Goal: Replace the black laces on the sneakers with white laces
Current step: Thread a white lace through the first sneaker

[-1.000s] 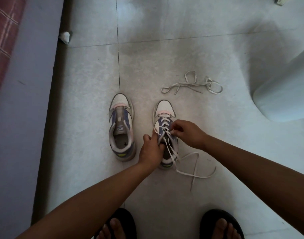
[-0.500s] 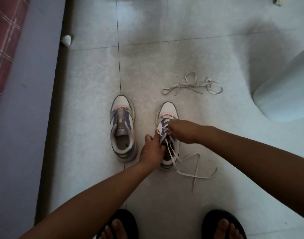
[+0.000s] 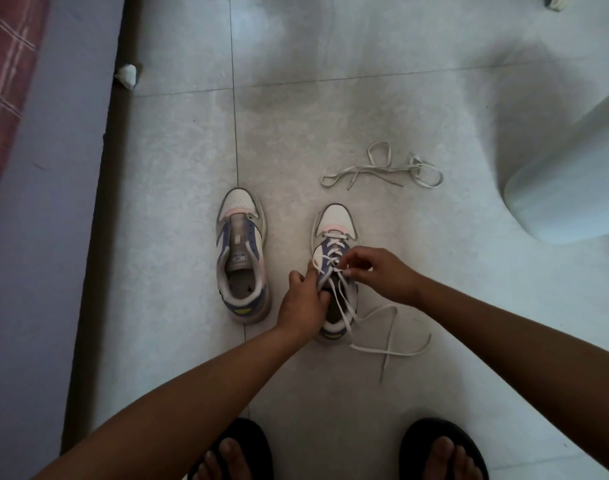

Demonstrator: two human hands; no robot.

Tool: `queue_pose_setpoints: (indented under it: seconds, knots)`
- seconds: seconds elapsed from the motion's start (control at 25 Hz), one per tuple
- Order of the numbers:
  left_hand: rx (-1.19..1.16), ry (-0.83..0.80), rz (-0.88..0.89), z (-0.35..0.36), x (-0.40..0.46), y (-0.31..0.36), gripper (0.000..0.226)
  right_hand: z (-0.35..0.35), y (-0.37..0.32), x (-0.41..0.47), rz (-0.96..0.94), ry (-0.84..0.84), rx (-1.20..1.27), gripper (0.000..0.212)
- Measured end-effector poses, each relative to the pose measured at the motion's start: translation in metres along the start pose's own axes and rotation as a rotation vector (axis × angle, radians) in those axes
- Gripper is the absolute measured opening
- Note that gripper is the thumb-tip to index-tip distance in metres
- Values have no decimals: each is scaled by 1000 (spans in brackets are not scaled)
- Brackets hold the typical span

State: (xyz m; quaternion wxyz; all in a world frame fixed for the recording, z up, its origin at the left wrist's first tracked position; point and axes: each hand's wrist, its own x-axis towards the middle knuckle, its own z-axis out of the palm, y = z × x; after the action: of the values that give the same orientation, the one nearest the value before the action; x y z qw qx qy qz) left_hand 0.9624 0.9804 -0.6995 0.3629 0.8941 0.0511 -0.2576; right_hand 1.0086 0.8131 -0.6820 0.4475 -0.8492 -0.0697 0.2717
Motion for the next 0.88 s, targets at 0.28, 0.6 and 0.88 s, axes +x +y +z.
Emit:
queue_pose_setpoints:
  seconds: [0.28, 0.6, 0.88]
  knots:
    - [40, -15, -9, -1, 0, 2, 63, -22, -19, 22, -62, -306, -423, 6]
    - [11, -24, -4, -4, -2, 5, 62, -7, -20, 11, -599, -63, -1282, 20]
    - [-90, 8, -63, -3, -6, 6, 62, 11, 6, -16, 50, 129, -398, 17]
